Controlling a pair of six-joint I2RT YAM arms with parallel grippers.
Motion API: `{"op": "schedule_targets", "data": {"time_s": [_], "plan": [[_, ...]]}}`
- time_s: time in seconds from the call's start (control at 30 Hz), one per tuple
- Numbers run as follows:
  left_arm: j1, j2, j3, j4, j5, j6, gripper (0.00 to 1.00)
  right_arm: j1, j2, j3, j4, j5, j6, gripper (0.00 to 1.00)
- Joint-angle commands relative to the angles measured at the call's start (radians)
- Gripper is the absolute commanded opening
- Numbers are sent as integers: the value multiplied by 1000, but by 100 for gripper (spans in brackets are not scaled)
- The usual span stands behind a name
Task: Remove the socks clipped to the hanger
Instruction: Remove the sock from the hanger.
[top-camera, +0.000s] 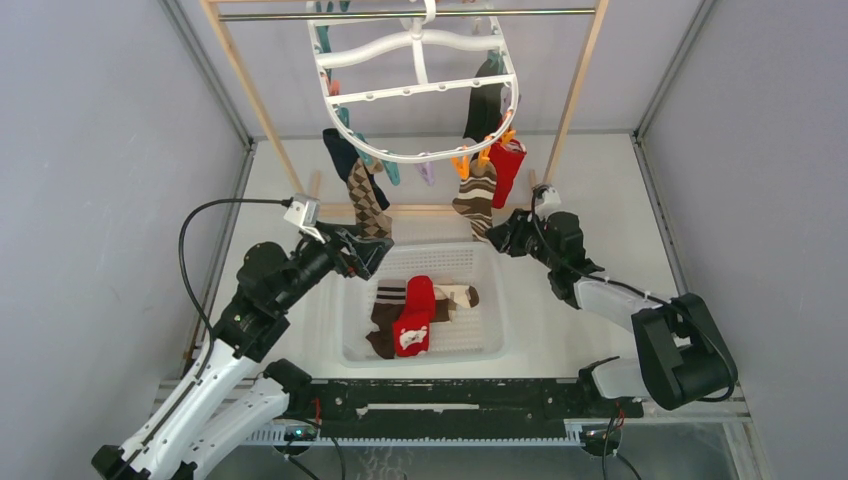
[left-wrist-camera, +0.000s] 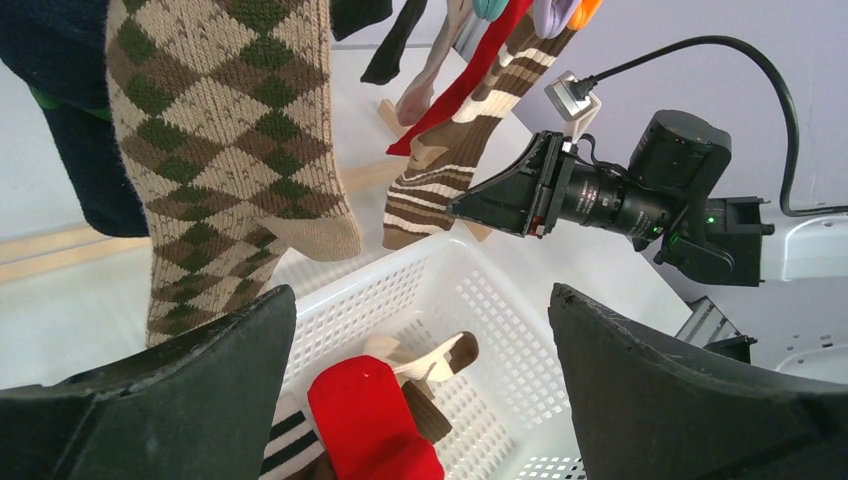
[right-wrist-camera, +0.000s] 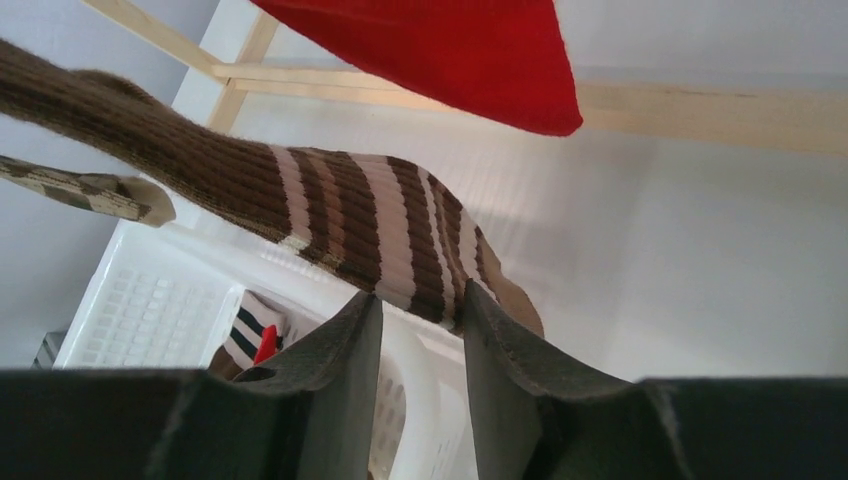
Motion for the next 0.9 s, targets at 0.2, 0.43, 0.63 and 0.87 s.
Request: {"op": "schedule_targets", "data": {"time_s": [0.2,0.43,0.63,0.87], "plan": [[-10,2,2,22,-2,-10,100,-8,37,62,79,-28,25,24],[-13,0,0,25,-3,-12,100,-10,-3,69,39,-39,17,0],[-19,-3,0,25,-1,-13,100,-17,-83,69,-12,-52,17,0],[-29,-11,-5,25,-3,-18,100,-20,-223,69,-87,-70,29,0]]}}
